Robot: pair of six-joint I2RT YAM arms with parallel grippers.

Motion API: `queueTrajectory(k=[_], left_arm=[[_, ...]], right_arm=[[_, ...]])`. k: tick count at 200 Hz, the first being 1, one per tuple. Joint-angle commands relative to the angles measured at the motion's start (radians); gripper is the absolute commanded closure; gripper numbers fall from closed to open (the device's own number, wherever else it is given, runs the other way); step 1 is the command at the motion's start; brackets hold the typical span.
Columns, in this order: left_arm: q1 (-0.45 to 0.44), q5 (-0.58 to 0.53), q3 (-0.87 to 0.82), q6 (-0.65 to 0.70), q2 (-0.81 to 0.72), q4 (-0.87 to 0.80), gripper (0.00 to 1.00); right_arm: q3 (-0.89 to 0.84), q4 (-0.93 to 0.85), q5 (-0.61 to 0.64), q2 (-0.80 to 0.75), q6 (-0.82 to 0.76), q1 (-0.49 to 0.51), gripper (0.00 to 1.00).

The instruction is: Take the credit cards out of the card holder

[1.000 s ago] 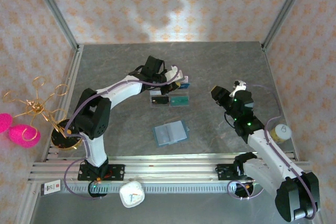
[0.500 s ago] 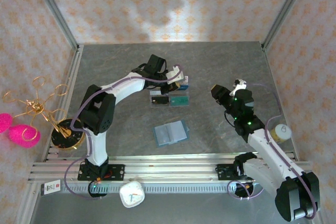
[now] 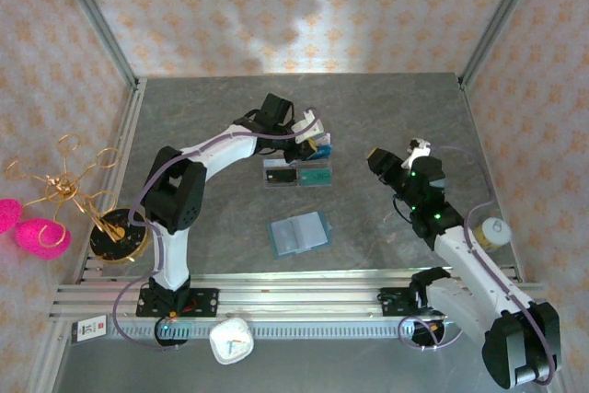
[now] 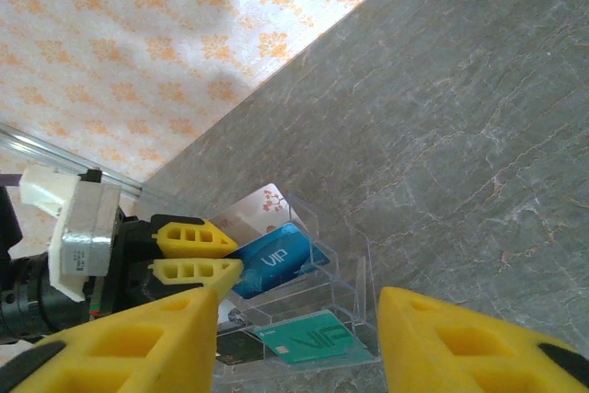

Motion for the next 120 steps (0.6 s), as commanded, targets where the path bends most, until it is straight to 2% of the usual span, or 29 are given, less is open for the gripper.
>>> queueTrajectory(k=[1,41,54,66,82,90,120], left_arm=[[0.009,-0.010,-0.038,-0.082,-0.095,0.108,0.81],[0.010,0.040,-0.158,-0.248,-0.211,0.340,0.80],[0.007,0.053,-0.182,-0.300,-0.233,0.376,0.79],[0.000,0.011,-0.210,-0.363,-0.256,0.415,0.78],[-0.003,-0.056,-0.281,-0.516,-0.298,0.520,0.77],[-0.004,-0.054,-0.339,-0.591,-0.332,0.598,0.77],[-0.028,-0.140,-0.613,-0.826,-0.508,0.900,0.73]], right_arm=[[0.033,0.019,-0.035,-0.016,-0.024,-0.008,0.49],[0.030,0.050,-0.181,0.084,-0.045,0.008,0.49],[0.035,0.044,-0.166,0.108,-0.061,0.036,0.49],[0.053,0.026,-0.146,0.132,-0.092,0.070,0.47],[0.102,-0.018,-0.117,0.194,-0.136,0.117,0.46],[0.121,-0.019,-0.113,0.225,-0.153,0.142,0.46],[0.208,-0.038,-0.057,0.362,-0.199,0.241,0.56]])
